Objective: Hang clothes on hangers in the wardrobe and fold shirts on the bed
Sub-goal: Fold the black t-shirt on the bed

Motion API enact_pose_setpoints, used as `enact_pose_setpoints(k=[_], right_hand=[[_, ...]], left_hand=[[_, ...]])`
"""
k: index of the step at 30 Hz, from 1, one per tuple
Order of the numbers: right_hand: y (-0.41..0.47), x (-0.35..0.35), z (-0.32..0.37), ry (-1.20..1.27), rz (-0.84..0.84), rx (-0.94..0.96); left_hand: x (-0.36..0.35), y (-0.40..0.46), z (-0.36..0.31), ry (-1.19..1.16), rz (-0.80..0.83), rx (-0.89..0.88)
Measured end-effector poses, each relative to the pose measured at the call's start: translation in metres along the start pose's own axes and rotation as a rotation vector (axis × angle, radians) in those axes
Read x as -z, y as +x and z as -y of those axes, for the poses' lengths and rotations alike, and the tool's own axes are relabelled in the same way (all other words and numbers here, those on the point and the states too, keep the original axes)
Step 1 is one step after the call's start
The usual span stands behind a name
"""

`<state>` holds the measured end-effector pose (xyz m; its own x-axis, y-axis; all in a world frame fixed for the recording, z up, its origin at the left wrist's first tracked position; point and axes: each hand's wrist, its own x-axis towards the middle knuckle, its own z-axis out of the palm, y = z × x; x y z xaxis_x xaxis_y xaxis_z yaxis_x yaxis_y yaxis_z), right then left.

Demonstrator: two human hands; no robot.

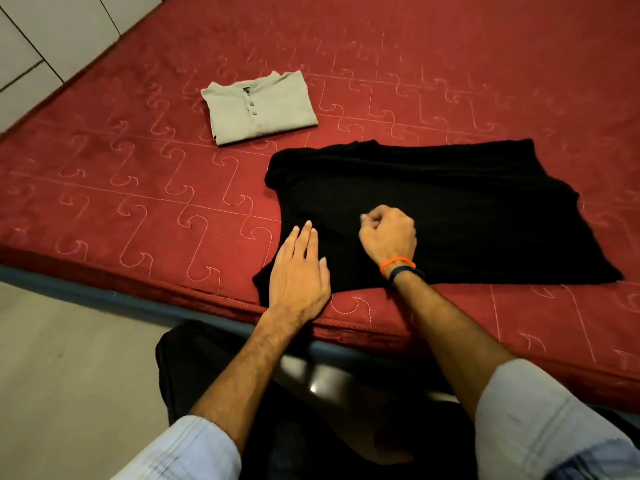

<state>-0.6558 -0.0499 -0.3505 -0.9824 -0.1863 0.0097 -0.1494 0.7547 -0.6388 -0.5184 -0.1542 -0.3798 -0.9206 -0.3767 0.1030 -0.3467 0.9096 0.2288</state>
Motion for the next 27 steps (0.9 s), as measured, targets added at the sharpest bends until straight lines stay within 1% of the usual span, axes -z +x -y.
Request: enact_pose_setpoints(k=[1, 2, 6, 9, 10, 11, 12, 14, 15, 16, 17, 19, 21, 22, 24, 26, 27], right_hand=[[0.003, 0.001, -0.002, 0.054, -0.025, -0.090], [0.006, 0.000, -0.005, 0.072, -0.032, -0.115], [0.007, -0.003, -0.013, -0.006, 0.000, 0.091], [0.004, -0.005, -0.013, -0.051, -0.053, 0.087], [0.003, -0.007, -0.012, -0.074, -0.069, 0.115], [0.000, -0.008, -0.011, -0.100, -0.094, 0.187], [-0.003, -0.008, -0.011, -0.133, -0.131, 0.302], [-0.009, -0.010, -0.015, -0.224, -0.177, 0.605], [-0.011, -0.012, -0.020, -0.282, -0.145, 0.733], [-0.014, -0.015, -0.025, -0.338, -0.057, 0.782], [-0.017, -0.016, -0.030, -0.382, 0.049, 0.744], [-0.019, -0.015, -0.037, -0.418, 0.196, 0.569], [-0.018, -0.014, -0.037, -0.440, 0.218, 0.465], [-0.019, -0.013, -0.035, -0.443, 0.203, 0.457], [-0.023, -0.009, -0.034, -0.429, 0.152, 0.544], [-0.026, -0.007, -0.038, -0.450, 0.190, 0.634], [-0.026, -0.007, -0.040, -0.453, 0.233, 0.628]], left_hand=[[-0.001, 0.000, 0.000, 0.008, 0.002, 0.005], [-0.001, 0.000, 0.000, 0.015, 0.005, 0.010], [-0.001, 0.001, -0.002, 0.020, -0.001, 0.028], [0.000, 0.003, -0.004, 0.012, 0.016, 0.075], [0.003, 0.004, -0.006, 0.010, 0.037, 0.099], [0.005, 0.007, -0.007, 0.016, 0.064, 0.122], [0.008, 0.012, -0.009, 0.030, 0.091, 0.142], [0.011, 0.019, -0.009, 0.075, 0.122, 0.167], [0.011, 0.021, -0.008, 0.100, 0.124, 0.168], [0.010, 0.022, -0.007, 0.117, 0.118, 0.167], [0.007, 0.021, -0.005, 0.126, 0.106, 0.165], [0.003, 0.019, -0.002, 0.131, 0.086, 0.161], [0.001, 0.017, -0.001, 0.124, 0.069, 0.166], [0.001, 0.016, -0.001, 0.120, 0.061, 0.167], [0.000, 0.015, 0.000, 0.122, 0.048, 0.162], [0.001, 0.014, 0.002, 0.132, 0.039, 0.157], [0.001, 0.014, 0.003, 0.129, 0.040, 0.159]])
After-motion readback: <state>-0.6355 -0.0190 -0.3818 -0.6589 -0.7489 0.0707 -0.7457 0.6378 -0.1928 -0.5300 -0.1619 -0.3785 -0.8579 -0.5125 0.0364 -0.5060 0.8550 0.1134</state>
